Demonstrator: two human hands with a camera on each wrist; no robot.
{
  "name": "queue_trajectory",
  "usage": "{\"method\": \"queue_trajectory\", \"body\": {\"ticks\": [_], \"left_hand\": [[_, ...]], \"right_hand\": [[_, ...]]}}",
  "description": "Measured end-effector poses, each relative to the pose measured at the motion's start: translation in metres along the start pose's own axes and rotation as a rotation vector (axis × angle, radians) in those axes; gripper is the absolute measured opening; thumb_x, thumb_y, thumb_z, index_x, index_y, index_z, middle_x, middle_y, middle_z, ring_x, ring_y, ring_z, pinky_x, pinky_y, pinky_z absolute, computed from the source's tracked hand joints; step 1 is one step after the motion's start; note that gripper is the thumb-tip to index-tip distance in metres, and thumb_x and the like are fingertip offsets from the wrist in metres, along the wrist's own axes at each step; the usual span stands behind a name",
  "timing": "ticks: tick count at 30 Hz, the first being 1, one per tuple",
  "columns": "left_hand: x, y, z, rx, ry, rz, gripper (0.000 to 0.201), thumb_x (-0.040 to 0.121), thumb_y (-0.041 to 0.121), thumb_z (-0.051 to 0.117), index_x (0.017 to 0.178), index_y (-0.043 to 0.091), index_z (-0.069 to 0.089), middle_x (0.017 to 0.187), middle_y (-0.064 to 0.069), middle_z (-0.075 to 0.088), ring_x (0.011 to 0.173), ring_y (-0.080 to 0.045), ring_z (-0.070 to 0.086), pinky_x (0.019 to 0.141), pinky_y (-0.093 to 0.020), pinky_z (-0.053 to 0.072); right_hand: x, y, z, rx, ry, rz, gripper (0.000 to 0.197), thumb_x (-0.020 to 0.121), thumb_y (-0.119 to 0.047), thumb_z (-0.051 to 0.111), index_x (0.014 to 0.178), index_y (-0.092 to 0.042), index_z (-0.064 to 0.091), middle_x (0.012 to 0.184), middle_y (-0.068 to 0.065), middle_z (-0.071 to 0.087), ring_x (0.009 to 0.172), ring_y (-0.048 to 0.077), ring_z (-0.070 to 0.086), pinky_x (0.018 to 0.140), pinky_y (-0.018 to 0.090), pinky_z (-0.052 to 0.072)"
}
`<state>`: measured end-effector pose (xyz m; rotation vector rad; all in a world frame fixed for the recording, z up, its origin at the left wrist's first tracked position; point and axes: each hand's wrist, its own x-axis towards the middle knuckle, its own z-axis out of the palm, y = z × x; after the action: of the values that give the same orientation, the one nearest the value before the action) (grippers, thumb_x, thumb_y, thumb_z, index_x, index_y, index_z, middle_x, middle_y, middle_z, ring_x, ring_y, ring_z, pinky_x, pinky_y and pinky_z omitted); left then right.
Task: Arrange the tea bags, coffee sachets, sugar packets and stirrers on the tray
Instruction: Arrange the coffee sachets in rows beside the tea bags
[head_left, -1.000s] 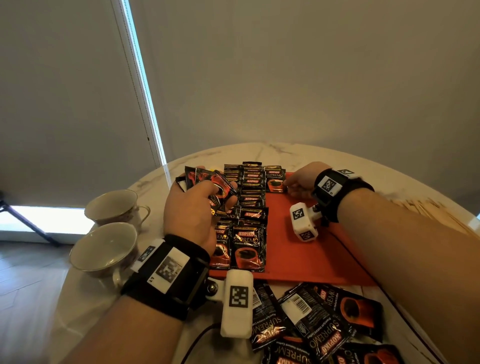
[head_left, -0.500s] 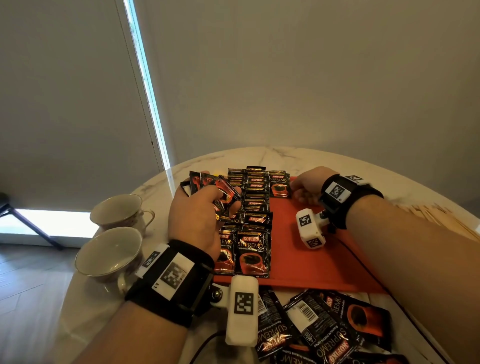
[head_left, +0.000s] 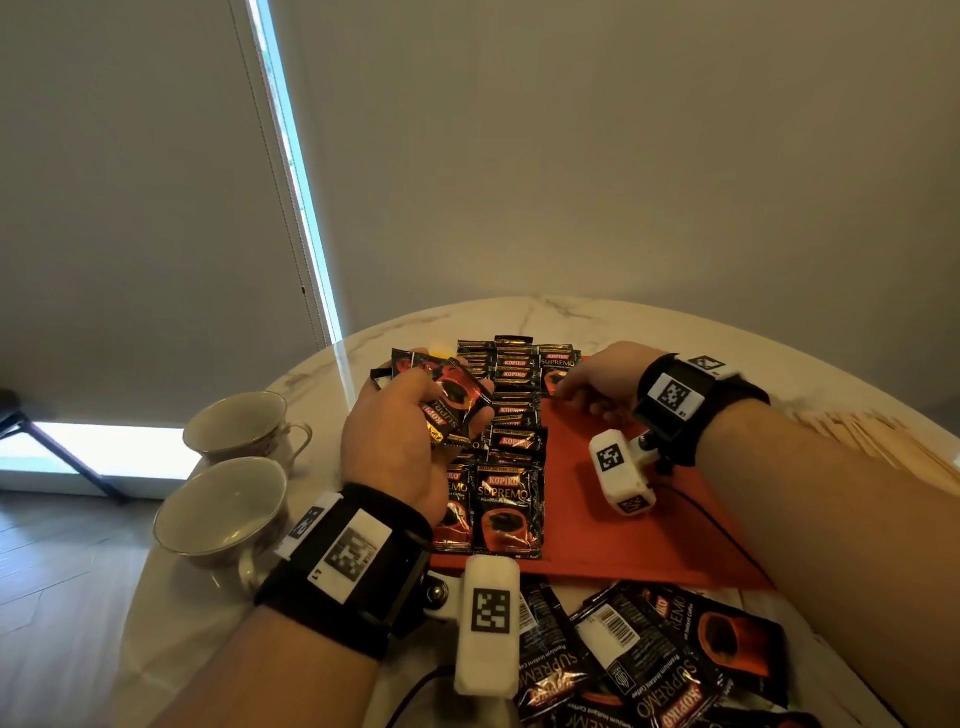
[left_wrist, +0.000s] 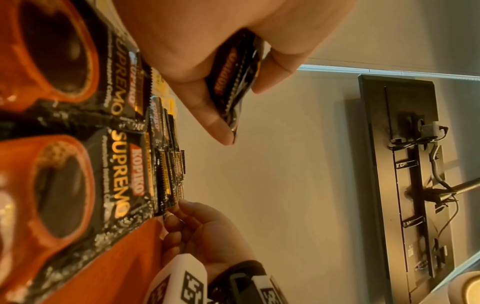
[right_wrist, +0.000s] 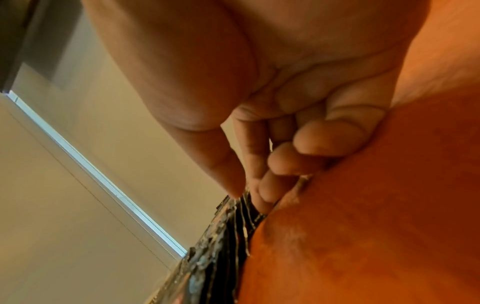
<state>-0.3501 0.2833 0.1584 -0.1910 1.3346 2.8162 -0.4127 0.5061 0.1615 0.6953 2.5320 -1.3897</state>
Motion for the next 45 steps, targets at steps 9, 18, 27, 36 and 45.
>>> {"method": "queue_trajectory", "body": {"ticks": [9, 18, 27, 36, 45], "left_hand": [[0.006, -0.009, -0.004, 0.202, -0.066, 0.018, 0.021, 0.09, -0.002, 0.074, 0.107, 0.009, 0.065, 0.097, -0.012, 0.08, 0.083, -0.03, 0.079, 0.06, -0.037, 0.062], [-0.004, -0.006, -0.001, 0.178, -0.151, 0.054, 0.05, 0.081, 0.001, 0.081, 0.127, -0.004, 0.061, 0.106, -0.023, 0.077, 0.083, -0.033, 0.078, 0.062, -0.038, 0.061], [-0.004, -0.003, -0.001, 0.065, -0.042, -0.033, 0.058, 0.078, 0.015, 0.088, 0.127, -0.003, 0.062, 0.106, -0.024, 0.077, 0.093, -0.046, 0.076, 0.084, -0.064, 0.059], [-0.006, -0.002, 0.0, 0.192, 0.012, 0.029, 0.08, 0.057, 0.026, 0.097, 0.124, 0.0, 0.063, 0.1, -0.019, 0.079, 0.085, -0.04, 0.078, 0.077, -0.064, 0.061], [0.005, -0.003, -0.005, 0.04, 0.064, -0.008, 0.026, 0.094, 0.003, 0.065, 0.119, -0.001, 0.062, 0.089, -0.019, 0.078, 0.074, -0.026, 0.075, 0.056, -0.032, 0.059]], "right_hand": [[-0.061, -0.009, 0.008, 0.412, -0.314, -0.303, 0.019, 0.093, -0.034, 0.069, 0.095, -0.016, 0.07, 0.069, -0.004, 0.059, 0.057, 0.01, 0.05, 0.058, 0.027, 0.036], [-0.077, -0.001, 0.016, 0.612, -0.307, -0.386, 0.008, 0.09, -0.006, 0.07, 0.094, -0.01, 0.064, 0.073, 0.005, 0.068, 0.055, 0.012, 0.061, 0.059, 0.029, 0.055], [-0.081, 0.004, 0.012, 0.217, -0.415, -0.431, 0.029, 0.08, -0.004, 0.079, 0.062, -0.014, 0.058, 0.072, 0.01, 0.065, 0.068, 0.019, 0.062, 0.066, 0.032, 0.052], [-0.087, -0.005, 0.009, 0.212, -0.278, -0.574, 0.016, 0.082, 0.006, 0.073, 0.092, -0.006, 0.074, 0.09, 0.022, 0.071, 0.075, 0.024, 0.064, 0.072, 0.037, 0.055], [-0.045, 0.016, -0.003, 0.591, 0.029, -0.209, 0.016, 0.091, 0.006, 0.061, 0.083, -0.008, 0.061, 0.064, 0.006, 0.058, 0.047, 0.01, 0.054, 0.051, 0.027, 0.051]]}}
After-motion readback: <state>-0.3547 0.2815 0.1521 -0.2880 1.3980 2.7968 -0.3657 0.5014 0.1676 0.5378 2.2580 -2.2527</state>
